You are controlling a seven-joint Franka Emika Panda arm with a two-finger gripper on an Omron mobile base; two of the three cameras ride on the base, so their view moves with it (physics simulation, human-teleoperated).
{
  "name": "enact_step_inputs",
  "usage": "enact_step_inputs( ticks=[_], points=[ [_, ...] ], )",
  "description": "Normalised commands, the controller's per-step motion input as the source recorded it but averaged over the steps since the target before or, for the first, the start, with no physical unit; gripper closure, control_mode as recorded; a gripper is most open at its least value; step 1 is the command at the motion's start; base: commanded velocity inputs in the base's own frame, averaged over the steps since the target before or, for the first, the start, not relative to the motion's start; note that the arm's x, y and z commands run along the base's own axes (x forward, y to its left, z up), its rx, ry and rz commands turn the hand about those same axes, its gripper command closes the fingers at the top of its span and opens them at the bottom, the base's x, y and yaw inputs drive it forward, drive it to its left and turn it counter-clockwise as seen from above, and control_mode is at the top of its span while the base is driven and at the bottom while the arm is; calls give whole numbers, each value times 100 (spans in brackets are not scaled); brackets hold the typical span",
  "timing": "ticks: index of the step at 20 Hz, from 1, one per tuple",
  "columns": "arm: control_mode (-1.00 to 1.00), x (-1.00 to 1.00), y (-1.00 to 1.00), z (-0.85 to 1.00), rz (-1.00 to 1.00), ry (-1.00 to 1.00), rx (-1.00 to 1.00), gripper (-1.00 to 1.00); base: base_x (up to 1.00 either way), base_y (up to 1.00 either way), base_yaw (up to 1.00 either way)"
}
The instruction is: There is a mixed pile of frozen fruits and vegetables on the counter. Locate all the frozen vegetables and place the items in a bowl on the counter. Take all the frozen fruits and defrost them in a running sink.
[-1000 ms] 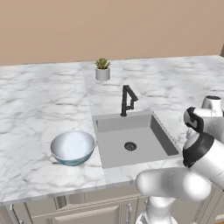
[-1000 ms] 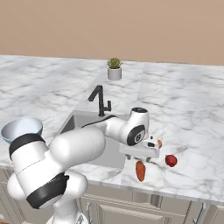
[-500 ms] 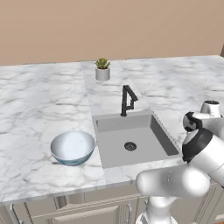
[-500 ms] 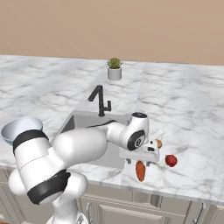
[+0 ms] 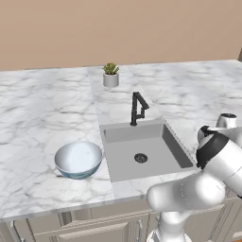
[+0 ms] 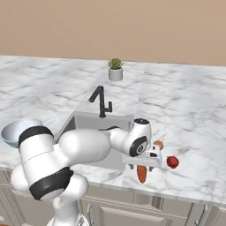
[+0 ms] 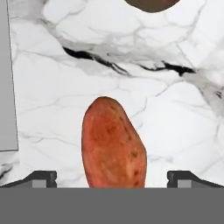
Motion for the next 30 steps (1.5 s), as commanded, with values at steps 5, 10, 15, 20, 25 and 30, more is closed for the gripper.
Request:
enact_step_inputs(
  ticks=[5,10,15,20,25,30],
  points=[
    [-100,3,-2,-21,0,0,0,-100,0,0,0],
    [-100,0,2,-17,0,-1,2,100,0,0,0],
    [-100,0,9,2,0,0,0,100,0,0,0],
    [-100,-3,10,36,0,0,0,100,0,0,0],
    [-100,-6,6,42,0,0,0,100,0,0,0],
    [-100,-4,19,40,0,-3,0,100,0,0,0]
  ],
)
